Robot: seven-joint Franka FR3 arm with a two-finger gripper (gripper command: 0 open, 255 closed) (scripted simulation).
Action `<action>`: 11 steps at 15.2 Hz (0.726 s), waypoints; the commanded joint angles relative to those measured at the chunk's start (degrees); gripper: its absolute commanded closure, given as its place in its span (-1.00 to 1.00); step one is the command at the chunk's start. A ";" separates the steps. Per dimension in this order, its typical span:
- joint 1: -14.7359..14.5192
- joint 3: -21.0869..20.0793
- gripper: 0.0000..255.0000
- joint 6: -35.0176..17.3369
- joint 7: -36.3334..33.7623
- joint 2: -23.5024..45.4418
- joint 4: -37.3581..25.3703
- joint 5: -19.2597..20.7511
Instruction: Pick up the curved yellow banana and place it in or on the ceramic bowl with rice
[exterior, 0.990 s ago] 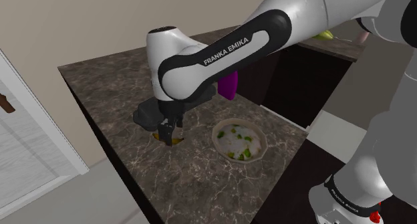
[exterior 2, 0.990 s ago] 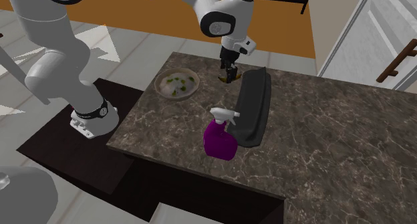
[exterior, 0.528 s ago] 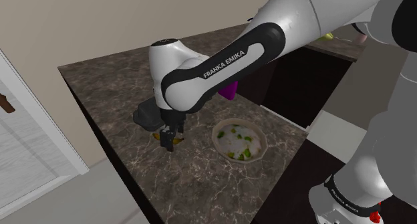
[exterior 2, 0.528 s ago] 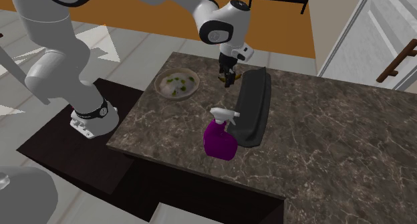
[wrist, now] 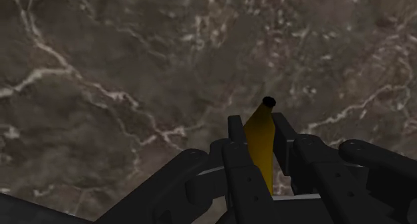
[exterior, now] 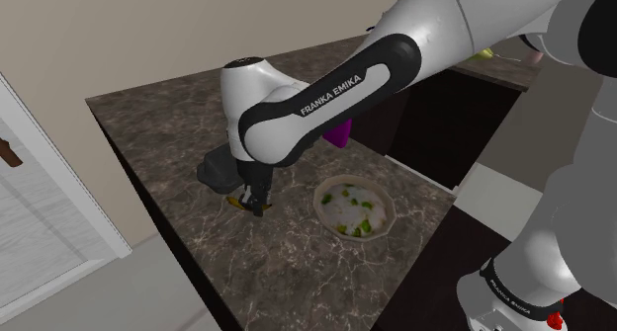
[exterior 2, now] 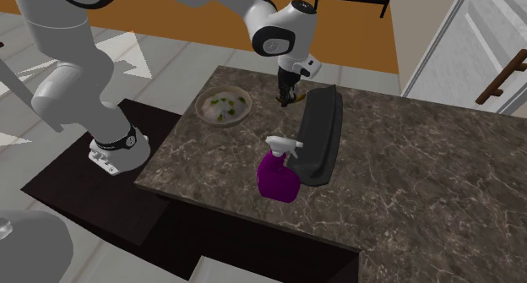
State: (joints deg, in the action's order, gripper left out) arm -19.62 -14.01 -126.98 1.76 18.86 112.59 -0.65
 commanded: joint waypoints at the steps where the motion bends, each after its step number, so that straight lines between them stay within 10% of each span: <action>1: -0.06 -0.08 1.00 -0.01 0.01 0.07 0.06 -0.03; 11: 0.10 -0.26 1.00 2.62 0.11 -1.69 -0.85 -0.46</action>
State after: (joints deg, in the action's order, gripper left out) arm -19.60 -14.26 -124.95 1.79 17.50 111.98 -1.02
